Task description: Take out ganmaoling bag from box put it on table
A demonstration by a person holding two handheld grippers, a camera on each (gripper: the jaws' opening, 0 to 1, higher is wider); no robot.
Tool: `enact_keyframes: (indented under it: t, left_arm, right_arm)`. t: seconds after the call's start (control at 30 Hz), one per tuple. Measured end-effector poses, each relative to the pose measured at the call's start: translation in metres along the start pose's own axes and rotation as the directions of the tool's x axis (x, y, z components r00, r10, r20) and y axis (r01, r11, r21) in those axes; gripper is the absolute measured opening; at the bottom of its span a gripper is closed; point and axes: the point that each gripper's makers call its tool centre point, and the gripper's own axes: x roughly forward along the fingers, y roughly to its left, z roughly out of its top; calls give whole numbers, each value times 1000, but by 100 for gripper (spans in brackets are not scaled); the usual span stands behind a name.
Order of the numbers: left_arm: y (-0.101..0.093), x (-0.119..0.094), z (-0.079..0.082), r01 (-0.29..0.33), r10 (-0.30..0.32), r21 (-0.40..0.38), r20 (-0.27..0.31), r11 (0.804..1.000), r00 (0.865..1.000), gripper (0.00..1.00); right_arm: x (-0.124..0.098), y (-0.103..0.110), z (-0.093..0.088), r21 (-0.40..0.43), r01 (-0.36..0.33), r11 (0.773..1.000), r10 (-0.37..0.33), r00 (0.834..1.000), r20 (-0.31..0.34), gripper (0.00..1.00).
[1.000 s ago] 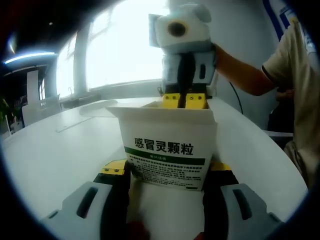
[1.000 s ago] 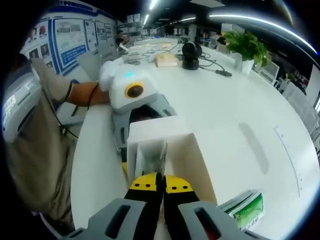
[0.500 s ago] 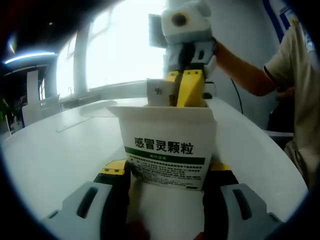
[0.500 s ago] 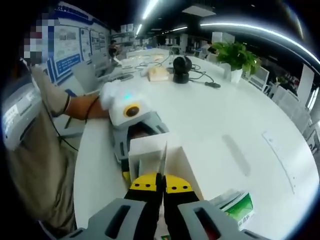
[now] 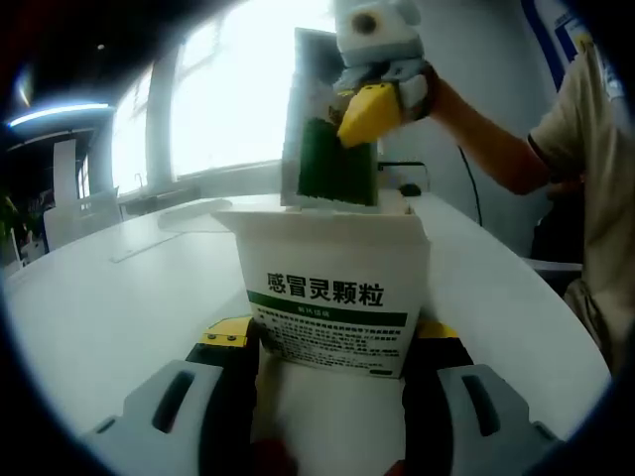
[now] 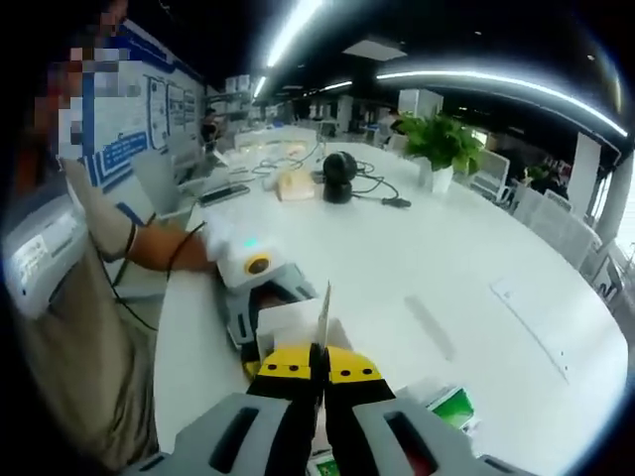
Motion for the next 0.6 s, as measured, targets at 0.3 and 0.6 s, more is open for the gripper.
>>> enact_keyframes:
  t: [0.3,0.6]
  left_arm:
    - [0,0,0,0,0,0,0,1000,1000,49]
    - [0,0,0,0,0,0,0,1000,1000,49]
  right_arm:
    - [-29,-10,10,50,78,996,-83,991,104,0]
    - [-66,-25,3,153,170,973,-200,958,207,0]
